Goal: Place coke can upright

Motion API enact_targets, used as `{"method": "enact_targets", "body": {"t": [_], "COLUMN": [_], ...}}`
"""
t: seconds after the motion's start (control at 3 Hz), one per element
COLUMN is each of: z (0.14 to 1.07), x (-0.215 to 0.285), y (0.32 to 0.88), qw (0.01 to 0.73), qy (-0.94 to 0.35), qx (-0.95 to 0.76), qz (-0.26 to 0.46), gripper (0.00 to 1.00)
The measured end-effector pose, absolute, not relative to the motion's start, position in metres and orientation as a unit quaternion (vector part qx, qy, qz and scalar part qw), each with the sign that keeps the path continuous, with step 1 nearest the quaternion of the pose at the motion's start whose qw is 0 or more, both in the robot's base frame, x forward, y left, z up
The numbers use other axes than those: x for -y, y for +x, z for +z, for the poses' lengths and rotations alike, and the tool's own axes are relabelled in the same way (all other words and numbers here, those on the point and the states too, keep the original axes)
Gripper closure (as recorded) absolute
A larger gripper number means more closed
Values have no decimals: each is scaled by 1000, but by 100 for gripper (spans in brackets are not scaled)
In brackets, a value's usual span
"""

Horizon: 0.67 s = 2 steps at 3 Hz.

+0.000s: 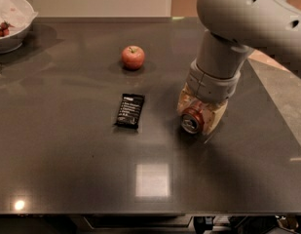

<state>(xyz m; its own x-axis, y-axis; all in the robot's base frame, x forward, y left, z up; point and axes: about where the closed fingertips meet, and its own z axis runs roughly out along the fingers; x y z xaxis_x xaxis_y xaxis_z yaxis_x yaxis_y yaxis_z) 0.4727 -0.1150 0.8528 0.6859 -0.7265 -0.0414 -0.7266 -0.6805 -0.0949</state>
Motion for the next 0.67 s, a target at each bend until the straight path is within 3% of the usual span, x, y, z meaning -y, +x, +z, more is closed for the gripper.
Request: {"method": "enact_targets", "body": {"t": [0.33,0.67], "z": [873,892], "x": [101,87], "y": [465,454], "qw": [90,137], "qy": [-899,-871], "qx": [-429,-470], "qz": [14,46], "gripper": [100,100]}}
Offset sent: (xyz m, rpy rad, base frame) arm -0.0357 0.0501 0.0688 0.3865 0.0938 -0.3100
